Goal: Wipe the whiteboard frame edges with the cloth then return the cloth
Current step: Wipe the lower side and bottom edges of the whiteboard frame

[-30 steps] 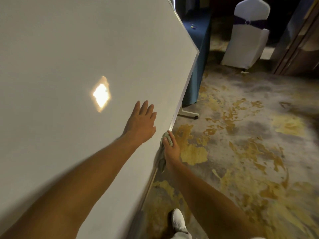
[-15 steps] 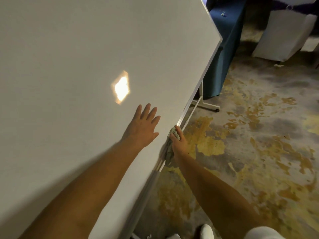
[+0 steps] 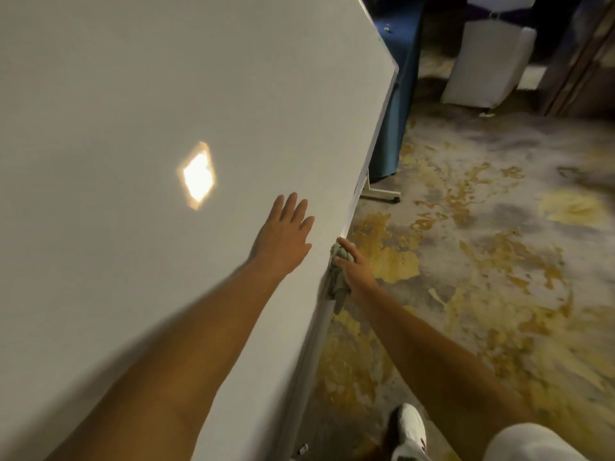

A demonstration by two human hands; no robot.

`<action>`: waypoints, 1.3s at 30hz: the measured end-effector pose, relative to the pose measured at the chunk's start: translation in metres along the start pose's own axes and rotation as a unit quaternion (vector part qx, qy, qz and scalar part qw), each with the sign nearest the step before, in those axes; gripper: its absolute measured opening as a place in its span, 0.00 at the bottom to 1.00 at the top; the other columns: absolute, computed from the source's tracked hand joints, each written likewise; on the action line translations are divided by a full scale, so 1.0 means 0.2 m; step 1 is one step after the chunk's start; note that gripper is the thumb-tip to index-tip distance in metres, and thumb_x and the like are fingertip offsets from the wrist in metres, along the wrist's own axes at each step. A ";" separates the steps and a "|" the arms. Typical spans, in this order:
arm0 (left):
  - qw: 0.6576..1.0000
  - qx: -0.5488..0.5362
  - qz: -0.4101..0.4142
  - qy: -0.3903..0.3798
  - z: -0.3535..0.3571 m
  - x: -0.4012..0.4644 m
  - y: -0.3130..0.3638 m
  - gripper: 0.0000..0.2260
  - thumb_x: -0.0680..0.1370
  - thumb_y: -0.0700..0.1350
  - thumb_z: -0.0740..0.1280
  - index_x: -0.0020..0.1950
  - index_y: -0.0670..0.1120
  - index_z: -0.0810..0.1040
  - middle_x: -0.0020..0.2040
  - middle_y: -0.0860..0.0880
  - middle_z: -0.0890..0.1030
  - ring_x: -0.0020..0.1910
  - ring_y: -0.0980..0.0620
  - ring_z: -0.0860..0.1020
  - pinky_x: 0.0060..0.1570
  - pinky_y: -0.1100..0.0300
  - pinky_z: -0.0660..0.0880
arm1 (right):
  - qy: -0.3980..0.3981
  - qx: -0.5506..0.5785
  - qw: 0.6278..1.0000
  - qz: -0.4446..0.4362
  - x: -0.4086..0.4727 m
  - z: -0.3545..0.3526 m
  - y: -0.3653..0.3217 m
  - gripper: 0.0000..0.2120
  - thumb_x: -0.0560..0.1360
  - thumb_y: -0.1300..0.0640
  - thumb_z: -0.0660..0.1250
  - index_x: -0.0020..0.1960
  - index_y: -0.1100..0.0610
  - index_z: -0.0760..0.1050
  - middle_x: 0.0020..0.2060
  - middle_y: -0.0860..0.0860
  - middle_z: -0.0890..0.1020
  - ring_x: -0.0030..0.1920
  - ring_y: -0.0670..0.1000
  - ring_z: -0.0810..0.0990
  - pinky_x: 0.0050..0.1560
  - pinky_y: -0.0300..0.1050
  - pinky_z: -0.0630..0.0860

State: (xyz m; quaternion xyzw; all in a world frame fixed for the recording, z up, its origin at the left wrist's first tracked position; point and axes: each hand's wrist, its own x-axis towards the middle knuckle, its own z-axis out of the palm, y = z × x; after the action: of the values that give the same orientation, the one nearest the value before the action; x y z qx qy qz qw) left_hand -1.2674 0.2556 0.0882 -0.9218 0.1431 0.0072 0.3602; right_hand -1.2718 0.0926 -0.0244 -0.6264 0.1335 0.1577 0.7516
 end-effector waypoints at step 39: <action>0.999 -0.010 -0.015 -0.039 -0.04 -0.25 0.02 0.31 0.88 0.60 0.46 0.87 0.48 0.46 0.87 0.40 0.42 0.86 0.35 0.41 0.83 0.36 0.42 | 0.106 0.000 0.993 -0.051 -0.46 0.19 0.30 0.21 0.82 0.58 0.65 0.73 0.48 0.72 0.66 0.50 0.75 0.67 0.53 0.73 0.69 0.49 0.71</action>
State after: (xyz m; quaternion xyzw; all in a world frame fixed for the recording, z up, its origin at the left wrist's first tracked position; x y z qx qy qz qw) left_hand -1.3162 0.2604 0.0970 -0.9266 0.1149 0.0390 0.3560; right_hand -1.3805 0.1338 -0.0350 -0.6454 0.1803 0.0516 0.7405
